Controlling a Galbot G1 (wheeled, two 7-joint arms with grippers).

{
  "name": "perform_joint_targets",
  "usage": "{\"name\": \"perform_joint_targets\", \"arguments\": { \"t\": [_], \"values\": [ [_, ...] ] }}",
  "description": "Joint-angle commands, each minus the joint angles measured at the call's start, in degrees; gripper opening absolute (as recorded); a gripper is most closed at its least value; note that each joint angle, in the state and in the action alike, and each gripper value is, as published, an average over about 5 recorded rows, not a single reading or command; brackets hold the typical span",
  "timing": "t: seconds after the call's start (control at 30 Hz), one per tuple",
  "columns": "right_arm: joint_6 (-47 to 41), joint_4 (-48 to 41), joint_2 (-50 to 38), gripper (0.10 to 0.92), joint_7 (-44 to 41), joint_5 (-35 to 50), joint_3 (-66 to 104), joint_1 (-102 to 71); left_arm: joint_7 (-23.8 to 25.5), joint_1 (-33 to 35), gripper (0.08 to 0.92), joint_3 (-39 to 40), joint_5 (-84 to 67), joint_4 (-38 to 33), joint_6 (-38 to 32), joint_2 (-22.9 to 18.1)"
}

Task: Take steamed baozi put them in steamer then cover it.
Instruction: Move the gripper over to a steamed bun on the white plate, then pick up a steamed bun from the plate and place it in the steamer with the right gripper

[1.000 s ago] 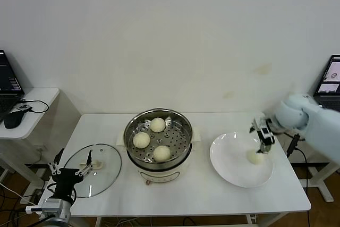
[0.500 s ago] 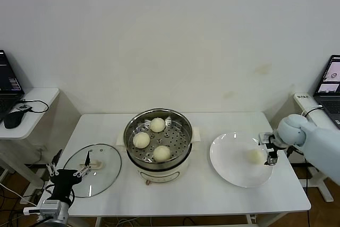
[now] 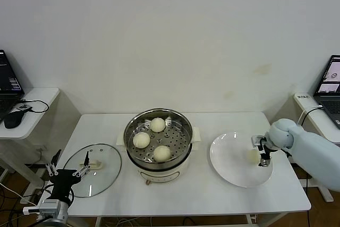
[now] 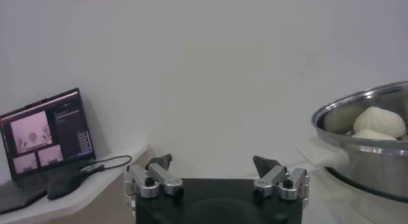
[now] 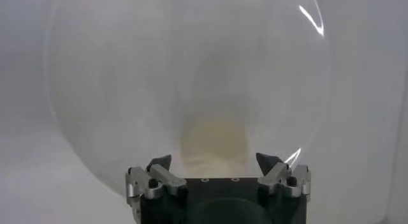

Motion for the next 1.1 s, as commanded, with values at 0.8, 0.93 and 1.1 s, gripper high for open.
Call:
{"name": "perform_joint_targets", "arguments": {
  "t": [0.8, 0.93, 1.1],
  "values": [
    [-5.35, 12.4, -5.66, 0.596, -3.81, 18.95, -17.63, 28.51, -0.01, -0.54, 0.823, -0.15, -0.58, -0.09, 0.07, -0.08],
    [-7.61, 15.72, -3.16, 0.601, -2.81, 24.31, -25.52, 39.75, -0.02, -0.64, 0.823, -0.01, -0.53, -0.12, 0.1, -0.03],
    [-12.17, 17.82, 4.23, 0.609, -0.47, 31.6, -32.5, 51.67, -0.02, -0.62, 0.823, -0.1, -0.61, -0.01, 0.05, 0.03]
  ]
}}
